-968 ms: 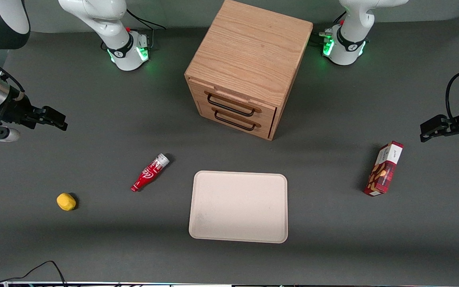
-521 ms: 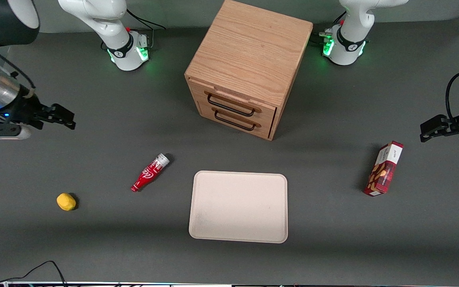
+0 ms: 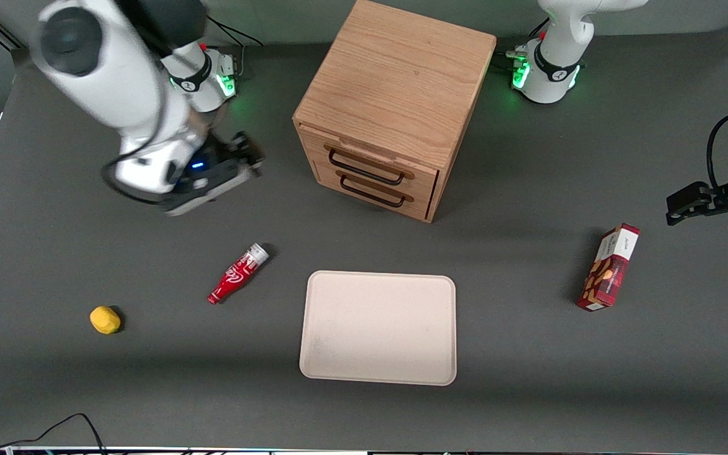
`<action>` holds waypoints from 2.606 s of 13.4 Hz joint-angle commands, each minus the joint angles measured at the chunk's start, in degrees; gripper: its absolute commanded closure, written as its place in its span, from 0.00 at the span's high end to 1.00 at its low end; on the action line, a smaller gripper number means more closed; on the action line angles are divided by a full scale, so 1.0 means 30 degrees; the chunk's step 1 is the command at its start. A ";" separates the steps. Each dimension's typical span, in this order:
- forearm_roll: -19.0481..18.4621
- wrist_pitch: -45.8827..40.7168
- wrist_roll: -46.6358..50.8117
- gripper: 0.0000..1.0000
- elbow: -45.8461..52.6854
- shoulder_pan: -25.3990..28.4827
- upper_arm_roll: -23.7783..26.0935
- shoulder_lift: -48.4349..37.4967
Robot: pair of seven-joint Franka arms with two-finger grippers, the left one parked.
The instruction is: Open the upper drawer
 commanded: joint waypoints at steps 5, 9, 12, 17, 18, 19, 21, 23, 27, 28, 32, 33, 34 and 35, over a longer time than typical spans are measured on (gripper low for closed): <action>-0.2863 0.2979 -0.0732 1.00 0.1730 0.4608 0.0985 0.5187; -0.3835 0.3425 -0.1547 1.00 0.1204 0.5228 0.1044 0.6538; -0.3835 0.3689 -0.2166 1.00 0.0881 0.5140 0.1044 0.6627; -0.3864 0.4539 -0.2870 1.00 0.0734 0.4819 0.0927 0.7067; -0.3835 0.4539 -0.3219 1.00 0.0734 0.4673 0.0869 0.7067; -0.3806 0.4539 -0.3396 1.00 0.0705 0.4642 0.0840 0.7067; -0.3864 0.4626 -0.3456 1.00 0.0704 0.4671 0.0781 0.7214; -0.3981 0.5180 -0.4272 1.00 0.0588 0.4642 0.0693 0.7360; -0.3982 0.5330 -0.5357 1.00 0.0791 0.4787 -0.0533 0.7536; -0.3982 0.5330 -0.5593 1.00 0.0995 0.4847 -0.0770 0.7652; -0.3894 0.5359 -0.5975 1.00 0.1757 0.4935 -0.1765 0.7800; -0.3894 0.5446 -0.5947 1.00 0.1991 0.4964 -0.2145 0.7800; -0.3865 0.5824 -0.5918 1.00 0.2138 0.4964 -0.2497 0.7800; -0.3835 0.6176 -0.5946 1.00 0.2140 0.4935 -0.2936 0.7800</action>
